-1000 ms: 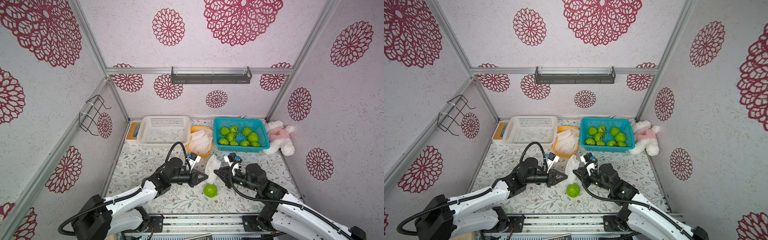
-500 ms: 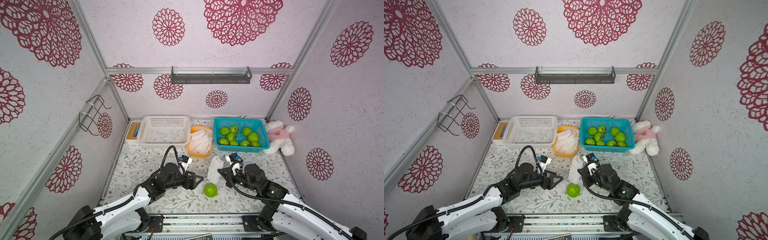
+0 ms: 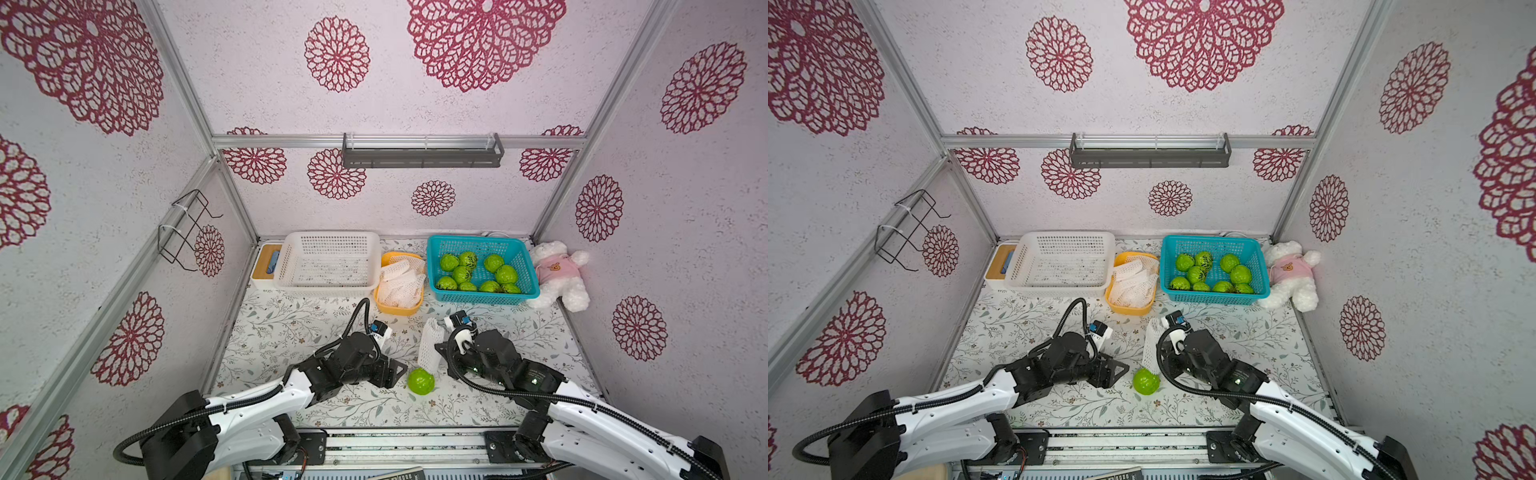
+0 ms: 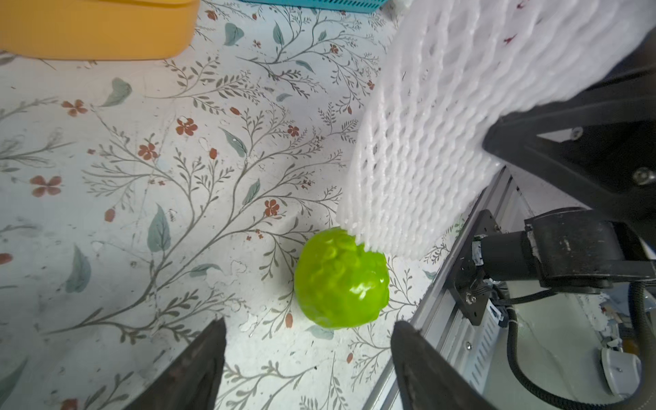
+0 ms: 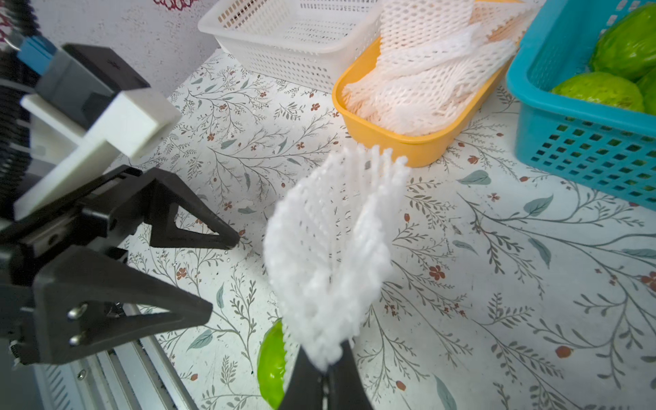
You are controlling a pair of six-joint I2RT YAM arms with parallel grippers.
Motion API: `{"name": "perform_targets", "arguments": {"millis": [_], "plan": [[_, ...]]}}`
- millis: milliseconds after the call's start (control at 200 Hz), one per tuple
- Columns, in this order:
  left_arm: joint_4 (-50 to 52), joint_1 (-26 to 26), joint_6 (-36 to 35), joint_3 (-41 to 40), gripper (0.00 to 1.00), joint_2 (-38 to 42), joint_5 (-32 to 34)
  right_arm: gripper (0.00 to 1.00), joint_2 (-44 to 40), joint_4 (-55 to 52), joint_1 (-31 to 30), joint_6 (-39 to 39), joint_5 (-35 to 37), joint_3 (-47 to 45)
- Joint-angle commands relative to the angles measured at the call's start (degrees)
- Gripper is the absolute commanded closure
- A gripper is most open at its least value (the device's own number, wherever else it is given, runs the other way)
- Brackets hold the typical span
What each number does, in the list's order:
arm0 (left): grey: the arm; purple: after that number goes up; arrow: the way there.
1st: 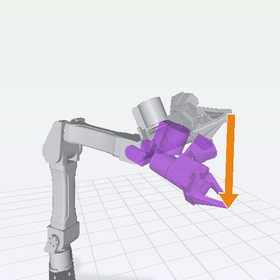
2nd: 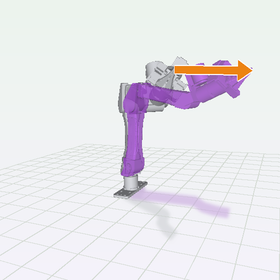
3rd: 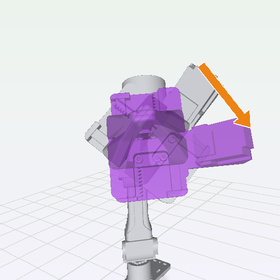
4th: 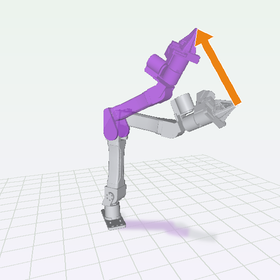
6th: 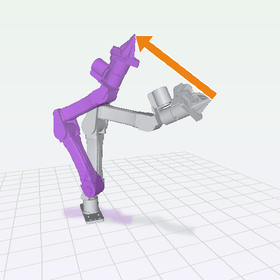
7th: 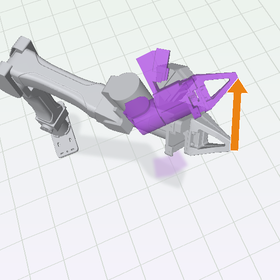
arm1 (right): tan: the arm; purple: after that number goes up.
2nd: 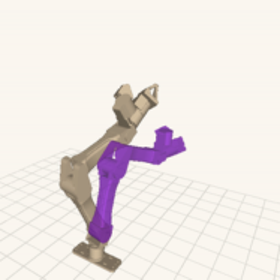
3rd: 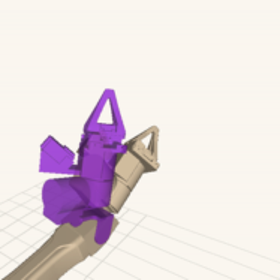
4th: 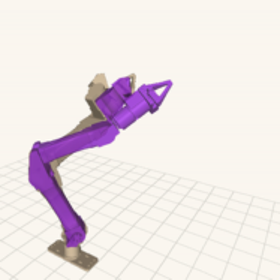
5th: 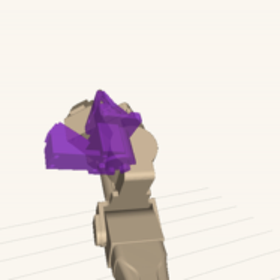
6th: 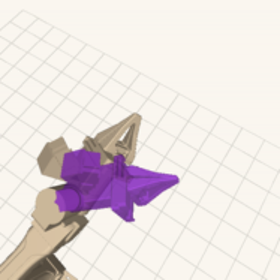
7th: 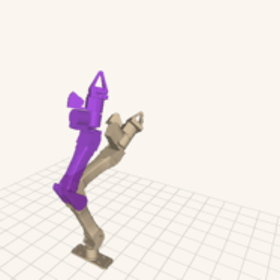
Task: Sleeve custard apples in foam nets
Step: Open the foam net.
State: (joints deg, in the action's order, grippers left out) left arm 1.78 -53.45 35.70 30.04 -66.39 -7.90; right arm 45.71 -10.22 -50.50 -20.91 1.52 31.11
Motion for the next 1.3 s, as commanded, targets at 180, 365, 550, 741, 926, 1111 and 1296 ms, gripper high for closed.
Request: {"name": "perform_targets", "arguments": {"millis": [180,365,550,741,926,1111,1296], "plan": [[2.83,-8.00,-6.38,6.85,0.28,-2.08,17.89,0.99,1.19,-4.61,4.28,-18.74,2.55,8.44],[1.55,-9.80,-12.74,5.78,0.27,3.52,29.38,1.00,6.92,-12.62,11.78,-25.67,-10.91,17.24],[-0.19,-10.89,-19.18,6.52,0.27,5.22,33.16,1.00,9.19,-14.41,13.89,-27.00,-16.91,19.38],[-4.69,-10.88,-19.71,6.34,0.26,2.70,32.25,1.00,7.77,-10.84,14.29,-29.05,-19.68,18.04],[-6.54,-10.88,-20.83,6.56,0.27,1.65,31.38,1.00,7.59,-10.83,14.47,-29.45,-21.41,18.28],[-6.40,-10.96,-23.10,8.73,0.31,-0.45,29.07,1.00,7.73,-10.66,14.64,-29.44,-21.92,18.38],[-4.22,-12.07,-24.53,9.47,0.34,-1.25,27.61,1.00,6.96,-10.88,15.75,-29.63,-21.05,18.56]]}}
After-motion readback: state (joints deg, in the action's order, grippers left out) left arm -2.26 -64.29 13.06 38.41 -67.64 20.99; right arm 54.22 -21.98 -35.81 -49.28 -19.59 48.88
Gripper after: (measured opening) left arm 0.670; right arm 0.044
